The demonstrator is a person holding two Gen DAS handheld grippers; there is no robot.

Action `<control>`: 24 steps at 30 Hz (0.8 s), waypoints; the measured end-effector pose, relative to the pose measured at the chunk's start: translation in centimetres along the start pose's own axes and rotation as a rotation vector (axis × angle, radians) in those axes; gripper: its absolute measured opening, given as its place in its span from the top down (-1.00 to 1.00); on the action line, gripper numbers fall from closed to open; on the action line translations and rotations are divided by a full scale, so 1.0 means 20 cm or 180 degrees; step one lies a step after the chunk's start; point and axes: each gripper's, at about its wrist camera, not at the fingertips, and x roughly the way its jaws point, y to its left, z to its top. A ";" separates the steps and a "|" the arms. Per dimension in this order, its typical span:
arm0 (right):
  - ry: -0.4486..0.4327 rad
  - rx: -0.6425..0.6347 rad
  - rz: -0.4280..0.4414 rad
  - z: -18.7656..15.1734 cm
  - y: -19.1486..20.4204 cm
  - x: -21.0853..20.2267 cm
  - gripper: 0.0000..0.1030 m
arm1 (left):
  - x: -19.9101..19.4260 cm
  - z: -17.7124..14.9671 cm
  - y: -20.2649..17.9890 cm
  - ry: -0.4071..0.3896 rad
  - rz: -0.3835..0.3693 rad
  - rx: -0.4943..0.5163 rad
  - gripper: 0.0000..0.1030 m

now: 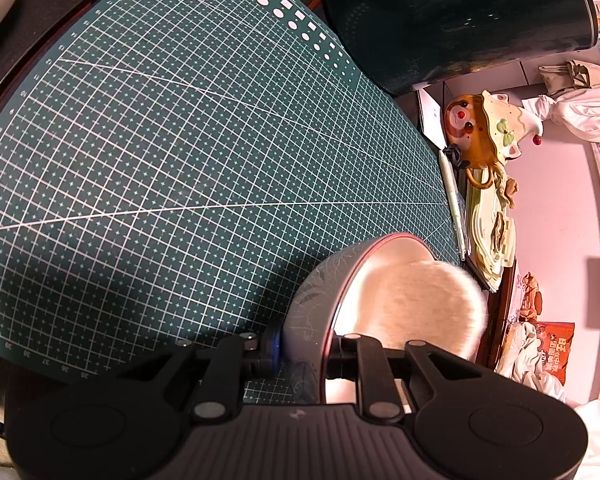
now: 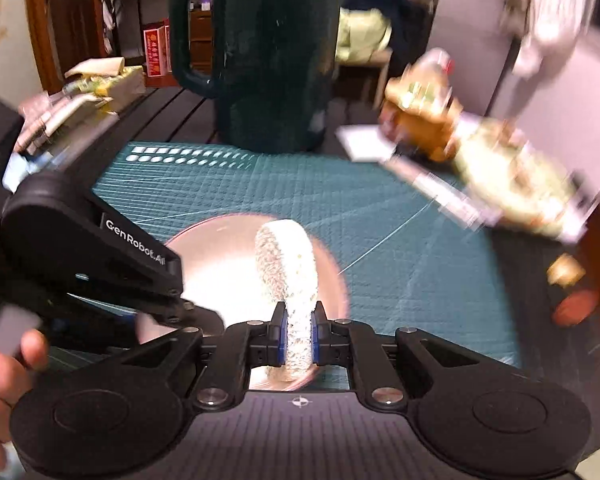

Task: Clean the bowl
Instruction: 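Scrub along the bowl's inner wall toward the rim with the right tool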

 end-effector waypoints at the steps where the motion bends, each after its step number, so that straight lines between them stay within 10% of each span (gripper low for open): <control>1: -0.0039 -0.0047 -0.0051 0.00 0.00 -0.01 0.81 | -0.01 0.00 0.00 -0.0001 -0.0004 0.0002 0.64; 7: -0.0382 -0.0040 -0.0103 0.04 -0.07 -0.13 0.81 | -0.01 0.01 0.02 0.0000 -0.0006 -0.0013 0.64; 12: -0.0212 0.0773 0.1030 0.05 -0.32 -0.10 0.81 | 0.00 0.02 0.03 -0.0006 -0.0003 -0.0016 0.64; 15: -0.0065 0.0976 0.1238 0.04 -0.35 -0.03 0.81 | 0.01 0.02 0.01 -0.0002 -0.0001 -0.0020 0.64; 24: 0.0259 0.0776 0.1048 0.02 -0.18 0.13 0.81 | 0.01 0.01 0.00 -0.0001 -0.0004 -0.0029 0.67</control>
